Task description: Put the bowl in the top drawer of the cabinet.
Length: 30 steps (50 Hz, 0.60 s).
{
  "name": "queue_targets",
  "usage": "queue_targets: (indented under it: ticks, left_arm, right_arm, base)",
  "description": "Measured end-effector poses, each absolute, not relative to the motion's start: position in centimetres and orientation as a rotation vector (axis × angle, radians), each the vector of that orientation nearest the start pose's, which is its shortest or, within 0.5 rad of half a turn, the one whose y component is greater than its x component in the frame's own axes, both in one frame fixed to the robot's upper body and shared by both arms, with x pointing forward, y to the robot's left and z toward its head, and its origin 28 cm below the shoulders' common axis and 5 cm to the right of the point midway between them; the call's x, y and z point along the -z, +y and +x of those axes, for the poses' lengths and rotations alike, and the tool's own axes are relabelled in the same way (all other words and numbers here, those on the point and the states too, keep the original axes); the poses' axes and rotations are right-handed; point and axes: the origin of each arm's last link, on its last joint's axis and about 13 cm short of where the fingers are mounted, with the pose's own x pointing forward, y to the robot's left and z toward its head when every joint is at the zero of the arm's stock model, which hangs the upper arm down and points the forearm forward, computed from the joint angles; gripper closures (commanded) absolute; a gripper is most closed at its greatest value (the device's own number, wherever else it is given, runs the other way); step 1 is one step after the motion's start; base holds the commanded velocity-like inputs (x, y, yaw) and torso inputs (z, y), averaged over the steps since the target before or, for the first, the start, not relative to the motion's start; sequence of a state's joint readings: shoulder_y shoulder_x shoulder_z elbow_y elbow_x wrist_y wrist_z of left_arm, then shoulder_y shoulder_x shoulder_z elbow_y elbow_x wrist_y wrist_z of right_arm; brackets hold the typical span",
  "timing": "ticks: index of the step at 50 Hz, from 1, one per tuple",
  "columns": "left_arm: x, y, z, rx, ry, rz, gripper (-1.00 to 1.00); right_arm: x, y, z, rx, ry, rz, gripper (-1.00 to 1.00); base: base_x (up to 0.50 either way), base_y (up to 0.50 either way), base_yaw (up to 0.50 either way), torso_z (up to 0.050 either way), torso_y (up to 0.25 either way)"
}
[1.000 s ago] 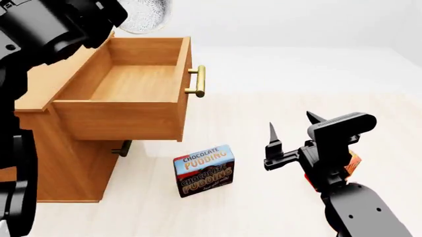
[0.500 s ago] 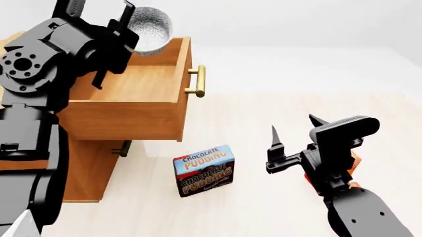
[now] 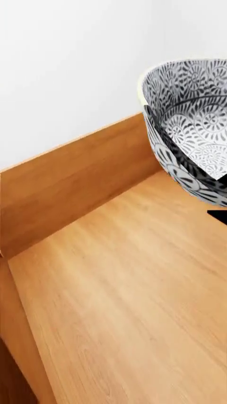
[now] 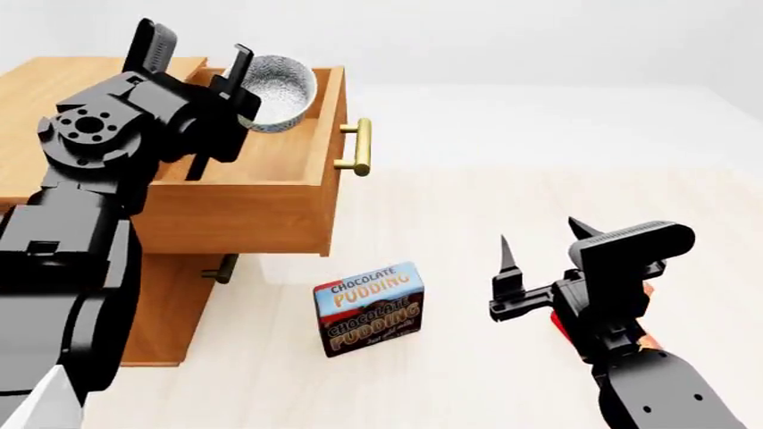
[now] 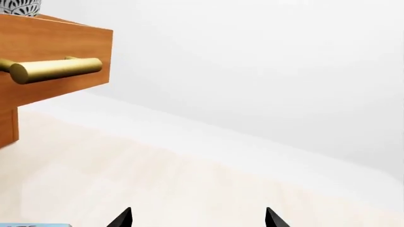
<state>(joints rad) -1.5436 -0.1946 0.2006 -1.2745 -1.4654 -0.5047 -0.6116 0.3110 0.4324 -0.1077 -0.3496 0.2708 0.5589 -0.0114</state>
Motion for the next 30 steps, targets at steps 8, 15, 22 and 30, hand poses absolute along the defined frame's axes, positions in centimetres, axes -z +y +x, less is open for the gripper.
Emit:
queue_targets:
  ticks: [8, 15, 22, 30]
  left_arm:
    - [-28.5, 23.1, 42.4, -0.209, 0.489, -1.079, 1.0]
    - [-27.9, 23.4, 42.5, -0.248, 0.492, -1.109, 1.0]
    - [-27.7, 23.8, 42.7, -0.291, 0.485, -1.13, 1.0]
    - [-27.6, 23.8, 42.7, -0.316, 0.478, -1.14, 1.0]
  right_arm:
    - [-12.7, -16.1, 25.6, -0.146, -0.036, -0.218, -1.0]
    - [-12.4, -16.1, 25.7, -0.144, -0.029, -0.217, -1.0]
    - [-12.2, -16.1, 25.6, -0.143, -0.024, -0.217, -1.0]
    - [-12.1, -16.2, 25.6, -0.141, -0.02, -0.216, -1.0]
  base:
    - [0.0, 0.0, 0.0, 0.0, 0.001]
    - [0.0, 0.0, 0.0, 0.0, 0.0]
    - [0.0, 0.0, 0.0, 0.0, 0.0]
    - [0.0, 0.0, 0.0, 0.0, 0.001]
